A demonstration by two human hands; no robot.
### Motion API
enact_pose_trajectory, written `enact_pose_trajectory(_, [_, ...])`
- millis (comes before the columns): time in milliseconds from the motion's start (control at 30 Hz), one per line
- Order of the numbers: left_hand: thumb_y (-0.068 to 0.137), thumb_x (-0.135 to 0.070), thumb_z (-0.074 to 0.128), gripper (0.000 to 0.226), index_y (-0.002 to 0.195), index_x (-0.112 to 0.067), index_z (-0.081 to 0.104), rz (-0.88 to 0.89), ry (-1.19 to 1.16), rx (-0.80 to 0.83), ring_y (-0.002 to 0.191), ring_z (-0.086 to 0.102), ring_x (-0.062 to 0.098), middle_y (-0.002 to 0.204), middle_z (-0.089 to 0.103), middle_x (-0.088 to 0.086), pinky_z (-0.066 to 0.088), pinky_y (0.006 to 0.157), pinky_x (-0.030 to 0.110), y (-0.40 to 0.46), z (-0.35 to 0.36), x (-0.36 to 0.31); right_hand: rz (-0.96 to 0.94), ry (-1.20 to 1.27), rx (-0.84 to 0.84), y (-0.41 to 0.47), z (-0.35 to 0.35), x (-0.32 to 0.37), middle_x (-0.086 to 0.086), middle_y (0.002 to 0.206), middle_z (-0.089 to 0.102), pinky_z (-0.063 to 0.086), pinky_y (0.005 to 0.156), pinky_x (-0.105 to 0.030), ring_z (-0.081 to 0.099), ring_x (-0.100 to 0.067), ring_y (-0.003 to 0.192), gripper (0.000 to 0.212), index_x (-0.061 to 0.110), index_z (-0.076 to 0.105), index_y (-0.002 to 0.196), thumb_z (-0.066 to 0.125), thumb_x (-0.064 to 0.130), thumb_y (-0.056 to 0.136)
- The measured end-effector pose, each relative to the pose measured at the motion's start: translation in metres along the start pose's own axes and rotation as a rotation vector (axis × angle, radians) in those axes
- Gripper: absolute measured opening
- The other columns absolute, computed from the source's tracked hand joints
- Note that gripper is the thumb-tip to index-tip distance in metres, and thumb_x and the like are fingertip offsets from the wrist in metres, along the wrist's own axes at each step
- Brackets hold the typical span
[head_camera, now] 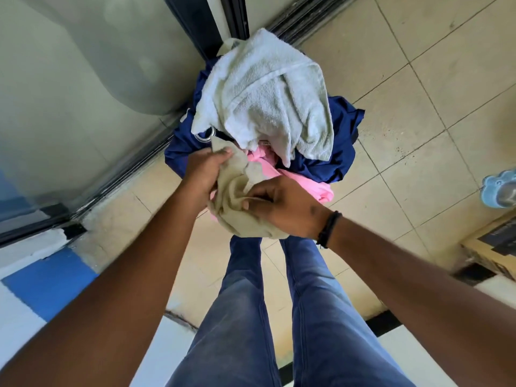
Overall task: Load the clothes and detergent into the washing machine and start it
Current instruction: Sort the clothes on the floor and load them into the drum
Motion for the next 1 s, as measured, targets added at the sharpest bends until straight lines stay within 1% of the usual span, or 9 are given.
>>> enact_pose_trajectory(67, [0.096,-0.014,0.065,0.009,0.088,-0.008,0.066,0.122,-0.040,-0.049,0.072,0.064,0.020,0.083,0.067,0.011,0.053,0.069,0.029,-0.019,0.010,-0.014,0.114,-0.217,-0.071,-0.004,-0.010,-0.018,0.003,0.085,0.064,0.045,0.071,-0.032,0.059,-0.017,0.081,0.013,0.022,0.070,0.098,0.060,0.029,0.092])
enact_pose_trajectory(233, [0.089,-0.022,0.066,0.016,0.081,-0.008,0.063,0.325,-0.106,0.027,0.073,0.058,0.021,0.077,0.063,0.010,0.047,0.070,0.036,-0.099,0.026,-0.043,0.127,-0.288,-0.339,-0.033,-0.035,-0.010,-0.008,0.126,0.053,0.049,0.093,-0.039,0.053,-0.026,0.116,0.072,0.026,0.035,0.147,0.068,0.018,0.083])
enact_pose_trajectory(333, [0.095,-0.014,0.065,0.013,0.082,-0.013,0.065,0.418,-0.049,0.111,0.064,0.060,0.008,0.069,0.068,-0.006,0.050,0.062,0.028,-0.159,0.028,-0.063,0.072,-0.153,-0.439,-0.055,-0.041,0.018,-0.002,0.118,0.058,0.047,0.082,-0.025,0.058,-0.020,0.103,0.062,0.022,0.045,0.139,0.068,0.014,0.082])
enact_pose_trajectory(433, [0.087,-0.035,0.067,0.030,0.089,-0.005,0.070,0.504,0.047,0.221,0.080,0.069,0.025,0.086,0.074,0.015,0.058,0.077,0.045,-0.218,0.017,-0.087,0.039,-0.018,-0.474,-0.083,-0.036,0.047,-0.003,0.108,0.068,0.048,0.077,-0.012,0.064,-0.019,0.100,0.028,0.035,0.062,0.105,0.063,0.017,0.084])
enact_pose_trajectory(500, [0.083,-0.040,0.067,0.038,0.093,-0.004,0.072,0.509,0.056,0.246,0.091,0.069,0.039,0.093,0.073,0.021,0.055,0.085,0.056,-0.246,0.002,-0.104,0.040,-0.083,-0.468,-0.099,-0.029,0.056,-0.004,0.112,0.067,0.053,0.086,-0.030,0.063,-0.024,0.105,0.027,0.033,0.063,0.108,0.057,0.032,0.083])
enact_pose_trajectory(600, [0.089,-0.021,0.070,0.020,0.097,-0.003,0.074,0.520,0.015,0.284,0.094,0.072,0.034,0.094,0.075,0.019,0.055,0.090,0.056,-0.290,-0.026,-0.132,0.144,-0.372,-0.460,-0.124,-0.024,0.070,-0.010,0.116,0.063,0.051,0.085,-0.045,0.056,-0.038,0.108,0.035,0.015,0.065,0.114,0.056,0.035,0.087])
enact_pose_trajectory(700, [0.093,-0.005,0.068,0.010,0.095,0.003,0.072,0.636,0.016,0.325,0.087,0.070,0.027,0.095,0.072,0.025,0.056,0.087,0.052,-0.322,-0.052,-0.160,0.198,-0.514,-0.467,-0.141,-0.029,0.091,-0.010,0.114,0.063,0.049,0.086,-0.045,0.054,-0.038,0.110,0.027,0.017,0.064,0.116,0.054,0.030,0.095])
enact_pose_trajectory(867, [0.081,-0.015,0.068,0.017,0.096,-0.011,0.074,0.749,-0.171,0.337,0.083,0.063,0.021,0.089,0.071,0.012,0.057,0.072,0.029,-0.350,-0.094,-0.188,0.186,-0.579,-0.556,-0.156,-0.048,0.121,-0.010,0.110,0.067,0.047,0.078,-0.038,0.058,-0.037,0.105,0.020,0.020,0.067,0.106,0.053,0.029,0.096])
enact_pose_trajectory(1000, [0.077,-0.016,0.058,0.014,0.087,-0.011,0.068,0.674,-0.413,0.256,0.084,0.065,0.026,0.085,0.069,0.010,0.055,0.073,0.037,-0.345,-0.139,-0.187,0.068,-0.586,-0.730,-0.173,-0.060,0.155,-0.004,0.099,0.070,0.049,0.073,-0.037,0.060,-0.033,0.097,0.015,0.021,0.070,0.095,0.059,0.022,0.086])
Point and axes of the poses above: each hand's wrist, its own y-axis towards the middle knuckle, its own z-axis out of the palm, x = y × z, the point moved 6 cm from there along y, towards the middle knuckle
